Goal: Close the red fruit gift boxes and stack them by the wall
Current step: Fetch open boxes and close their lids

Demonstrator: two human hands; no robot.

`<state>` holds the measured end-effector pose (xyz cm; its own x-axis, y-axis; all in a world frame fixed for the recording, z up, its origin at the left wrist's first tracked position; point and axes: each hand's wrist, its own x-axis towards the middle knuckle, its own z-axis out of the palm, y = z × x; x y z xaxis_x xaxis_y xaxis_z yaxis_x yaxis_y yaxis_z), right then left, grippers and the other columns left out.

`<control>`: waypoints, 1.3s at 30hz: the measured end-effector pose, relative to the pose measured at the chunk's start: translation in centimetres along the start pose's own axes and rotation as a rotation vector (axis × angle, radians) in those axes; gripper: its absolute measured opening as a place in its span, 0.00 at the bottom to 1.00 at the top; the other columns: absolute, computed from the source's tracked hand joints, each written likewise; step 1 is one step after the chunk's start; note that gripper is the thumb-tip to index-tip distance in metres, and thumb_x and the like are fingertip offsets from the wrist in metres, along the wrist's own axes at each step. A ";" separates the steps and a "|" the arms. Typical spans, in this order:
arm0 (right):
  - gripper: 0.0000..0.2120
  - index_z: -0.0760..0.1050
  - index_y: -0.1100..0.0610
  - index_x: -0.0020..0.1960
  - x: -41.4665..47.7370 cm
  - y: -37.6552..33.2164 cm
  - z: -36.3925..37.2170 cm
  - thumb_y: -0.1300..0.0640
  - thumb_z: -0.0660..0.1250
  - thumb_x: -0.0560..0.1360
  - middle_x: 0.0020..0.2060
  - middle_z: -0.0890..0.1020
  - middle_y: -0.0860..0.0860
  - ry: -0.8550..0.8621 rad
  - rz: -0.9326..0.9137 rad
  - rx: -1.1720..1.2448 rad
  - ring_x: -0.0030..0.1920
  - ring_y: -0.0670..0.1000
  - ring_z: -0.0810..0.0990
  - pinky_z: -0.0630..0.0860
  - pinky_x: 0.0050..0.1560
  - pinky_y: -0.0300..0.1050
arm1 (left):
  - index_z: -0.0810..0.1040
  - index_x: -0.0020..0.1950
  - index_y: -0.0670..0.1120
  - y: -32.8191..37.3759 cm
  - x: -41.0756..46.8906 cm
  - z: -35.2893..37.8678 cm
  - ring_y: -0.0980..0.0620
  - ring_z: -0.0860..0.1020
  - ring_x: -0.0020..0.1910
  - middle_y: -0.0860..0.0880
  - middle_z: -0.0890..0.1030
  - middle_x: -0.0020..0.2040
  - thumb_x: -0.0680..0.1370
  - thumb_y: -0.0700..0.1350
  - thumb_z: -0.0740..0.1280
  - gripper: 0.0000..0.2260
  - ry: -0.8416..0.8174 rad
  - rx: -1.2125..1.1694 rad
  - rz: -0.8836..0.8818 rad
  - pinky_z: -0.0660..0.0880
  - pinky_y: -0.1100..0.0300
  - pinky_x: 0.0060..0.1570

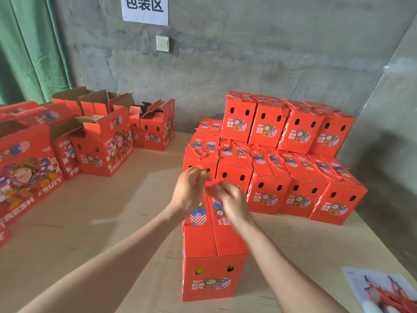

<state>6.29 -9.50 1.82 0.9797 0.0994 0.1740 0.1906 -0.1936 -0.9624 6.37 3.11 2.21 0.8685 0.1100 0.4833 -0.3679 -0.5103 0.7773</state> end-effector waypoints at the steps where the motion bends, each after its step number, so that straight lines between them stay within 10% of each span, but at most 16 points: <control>1: 0.13 0.79 0.58 0.39 0.4 -1.2 0.5 0.67 0.60 0.77 0.33 0.83 0.50 -0.047 0.022 0.028 0.38 0.45 0.81 0.77 0.42 0.37 | 0.78 0.38 0.39 0.5 0.5 -0.3 0.50 0.73 0.39 0.49 0.77 0.37 0.81 0.40 0.60 0.14 -0.055 0.088 0.082 0.65 0.59 0.40; 6: 0.11 0.77 0.66 0.40 1.6 -3.4 0.0 0.71 0.57 0.75 0.22 0.74 0.51 -0.255 0.359 0.363 0.24 0.50 0.76 0.76 0.32 0.42 | 0.77 0.35 0.39 -0.3 0.7 -2.0 0.43 0.74 0.34 0.43 0.78 0.32 0.78 0.55 0.55 0.24 -0.024 0.236 0.026 0.68 0.53 0.37; 9: 0.09 0.74 0.63 0.39 3.0 -4.9 -0.7 0.66 0.60 0.77 0.18 0.68 0.48 -0.153 0.482 0.374 0.21 0.47 0.70 0.72 0.32 0.41 | 0.76 0.41 0.41 -3.3 -1.0 -1.6 0.40 0.78 0.44 0.41 0.80 0.40 0.80 0.46 0.59 0.14 -0.070 0.283 -0.247 0.70 0.54 0.39; 14: 0.12 0.73 0.58 0.33 4.3 -8.0 1.3 0.65 0.62 0.76 0.23 0.75 0.49 -0.052 0.311 0.043 0.29 0.48 0.77 0.69 0.34 0.39 | 0.70 0.38 0.44 -6.2 -3.9 0.1 0.47 0.71 0.43 0.51 0.71 0.37 0.83 0.44 0.53 0.15 -0.243 0.093 -0.305 0.61 0.60 0.35; 23: 0.13 0.70 0.60 0.30 6.4 -11.4 1.8 0.66 0.63 0.73 0.25 0.74 0.52 0.184 0.127 0.127 0.26 0.48 0.75 0.67 0.31 0.39 | 0.72 0.68 0.44 -5.9 -1.9 -2.4 0.58 0.64 0.69 0.55 0.63 0.72 0.79 0.48 0.65 0.18 -0.207 -0.067 -0.156 0.64 0.60 0.68; 32: 0.13 0.74 0.59 0.32 6.9 -5.9 3.4 0.67 0.63 0.75 0.28 0.79 0.54 0.094 0.187 -0.046 0.31 0.49 0.78 0.71 0.37 0.40 | 0.64 0.74 0.46 -9.5 -4.4 -2.1 0.49 0.70 0.66 0.48 0.69 0.70 0.77 0.47 0.68 0.27 -0.384 0.103 -0.397 0.67 0.60 0.63; 36: 0.04 0.76 0.55 0.47 6.0 -3.5 3.2 0.63 0.67 0.75 0.29 0.82 0.52 -0.086 0.183 -0.124 0.36 0.48 0.81 0.74 0.48 0.44 | 0.65 0.73 0.50 -10.2 -4.9 -2.0 0.50 0.74 0.62 0.52 0.71 0.69 0.77 0.46 0.68 0.26 -0.349 0.000 -0.423 0.70 0.59 0.62; 39: 0.06 0.77 0.66 0.51 5.3 -3.1 3.3 0.64 0.66 0.76 0.24 0.79 0.50 -0.190 0.316 -0.183 0.29 0.48 0.80 0.67 0.33 0.41 | 0.64 0.74 0.48 -9.9 -5.4 -1.5 0.47 0.74 0.64 0.46 0.72 0.69 0.78 0.45 0.66 0.25 -0.334 -0.067 -0.427 0.70 0.52 0.64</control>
<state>10.67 -5.11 5.06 0.9662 0.1822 -0.1821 -0.0932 -0.4119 -0.9065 4.86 8.90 -7.48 0.9996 0.0132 -0.0267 0.0297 -0.4225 0.9059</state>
